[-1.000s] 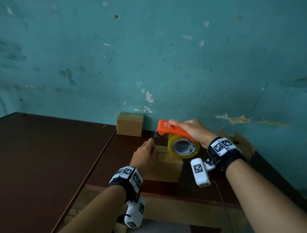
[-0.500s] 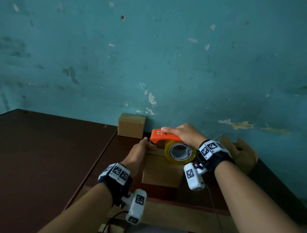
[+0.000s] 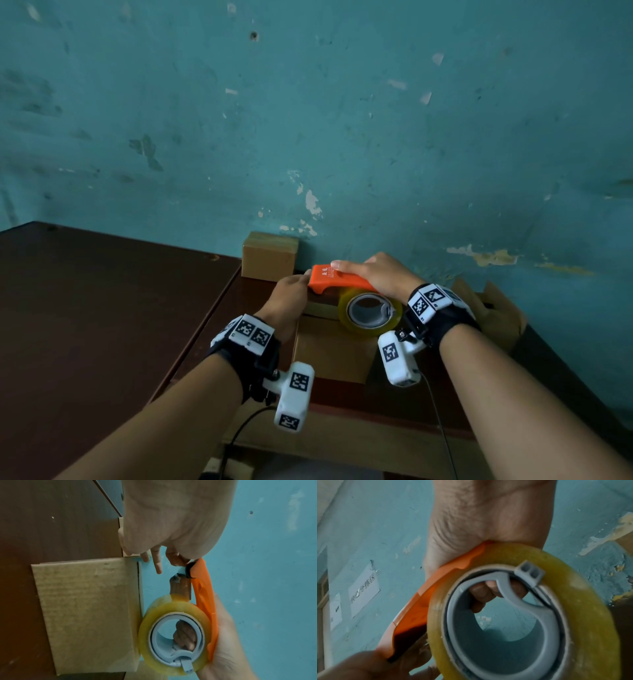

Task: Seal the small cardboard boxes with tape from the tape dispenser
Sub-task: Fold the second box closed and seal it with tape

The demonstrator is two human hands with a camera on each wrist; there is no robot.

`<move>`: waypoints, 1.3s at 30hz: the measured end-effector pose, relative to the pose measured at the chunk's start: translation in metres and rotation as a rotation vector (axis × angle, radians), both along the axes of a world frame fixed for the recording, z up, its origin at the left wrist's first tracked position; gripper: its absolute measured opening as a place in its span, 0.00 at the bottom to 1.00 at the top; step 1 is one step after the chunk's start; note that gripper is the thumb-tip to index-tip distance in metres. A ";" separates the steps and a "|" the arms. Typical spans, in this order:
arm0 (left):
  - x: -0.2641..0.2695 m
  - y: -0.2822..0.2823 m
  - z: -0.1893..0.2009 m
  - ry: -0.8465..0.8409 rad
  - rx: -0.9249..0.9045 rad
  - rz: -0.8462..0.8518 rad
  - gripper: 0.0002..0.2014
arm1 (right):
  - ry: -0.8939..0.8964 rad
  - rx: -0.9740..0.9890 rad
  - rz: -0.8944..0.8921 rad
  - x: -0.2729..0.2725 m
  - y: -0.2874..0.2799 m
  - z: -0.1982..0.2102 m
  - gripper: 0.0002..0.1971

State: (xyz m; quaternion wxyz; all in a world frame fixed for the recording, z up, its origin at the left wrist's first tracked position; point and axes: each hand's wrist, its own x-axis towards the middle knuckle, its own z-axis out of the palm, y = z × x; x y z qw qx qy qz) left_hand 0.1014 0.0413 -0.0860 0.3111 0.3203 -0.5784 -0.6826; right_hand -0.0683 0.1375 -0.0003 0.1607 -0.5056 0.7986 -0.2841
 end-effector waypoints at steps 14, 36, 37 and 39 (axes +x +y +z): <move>0.031 -0.018 -0.010 -0.127 -0.405 0.182 0.27 | 0.076 0.054 0.044 -0.005 -0.004 0.007 0.39; 0.039 -0.017 -0.072 -0.342 -0.238 0.177 0.23 | -0.032 0.009 0.029 -0.013 -0.003 -0.004 0.36; 0.036 -0.015 -0.073 -0.353 -0.257 0.182 0.23 | -0.035 0.009 0.031 -0.013 -0.003 -0.004 0.37; 0.033 -0.011 -0.074 -0.395 -0.307 0.196 0.23 | -0.036 0.006 0.040 -0.013 -0.004 -0.004 0.37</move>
